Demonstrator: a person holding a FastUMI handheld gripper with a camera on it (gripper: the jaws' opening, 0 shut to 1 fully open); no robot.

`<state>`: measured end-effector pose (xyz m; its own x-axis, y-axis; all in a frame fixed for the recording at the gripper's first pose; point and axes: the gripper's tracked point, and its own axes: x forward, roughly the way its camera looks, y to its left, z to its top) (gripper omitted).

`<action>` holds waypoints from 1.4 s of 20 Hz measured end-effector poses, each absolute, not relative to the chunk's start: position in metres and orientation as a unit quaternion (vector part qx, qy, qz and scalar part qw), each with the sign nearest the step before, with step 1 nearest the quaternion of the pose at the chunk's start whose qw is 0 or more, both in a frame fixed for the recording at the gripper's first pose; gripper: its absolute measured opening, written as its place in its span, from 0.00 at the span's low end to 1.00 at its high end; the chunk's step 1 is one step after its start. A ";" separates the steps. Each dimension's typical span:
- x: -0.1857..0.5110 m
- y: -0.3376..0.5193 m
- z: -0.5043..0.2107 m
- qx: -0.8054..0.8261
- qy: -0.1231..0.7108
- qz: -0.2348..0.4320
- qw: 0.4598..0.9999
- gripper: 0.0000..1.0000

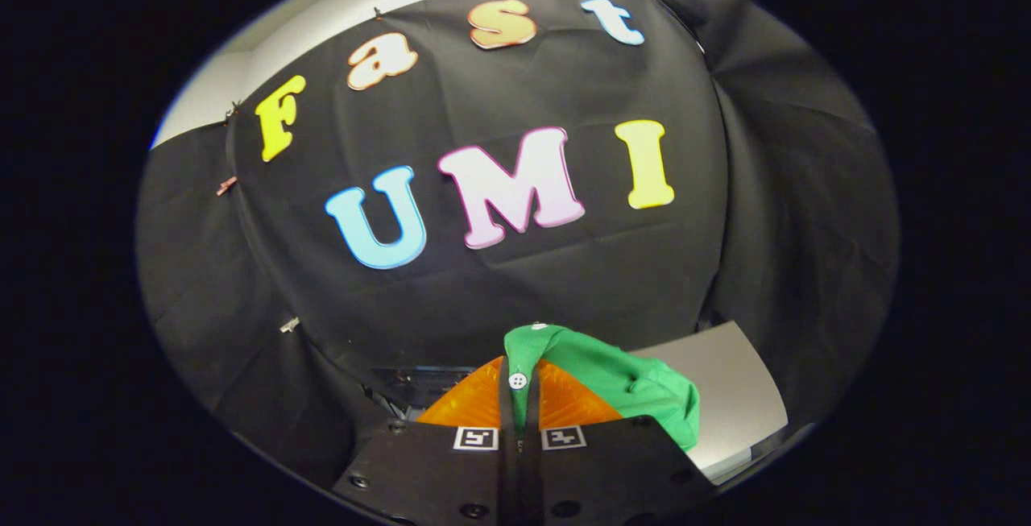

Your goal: Put the clothes into the washing machine and then close the washing machine lid.

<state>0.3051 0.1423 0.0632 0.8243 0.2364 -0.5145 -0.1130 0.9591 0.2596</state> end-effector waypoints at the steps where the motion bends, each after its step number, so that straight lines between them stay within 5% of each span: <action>1: 0.307 0.153 0.076 0.110 0.273 0.099 0.951 0.05; 12: 0.304 0.304 0.070 0.145 0.270 0.177 0.935 0.05; 28: 0.293 0.368 -0.192 0.065 0.411 0.183 0.891 0.05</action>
<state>0.2931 0.3680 -0.1921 0.5950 0.3789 -0.7088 -0.2725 0.9248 0.2656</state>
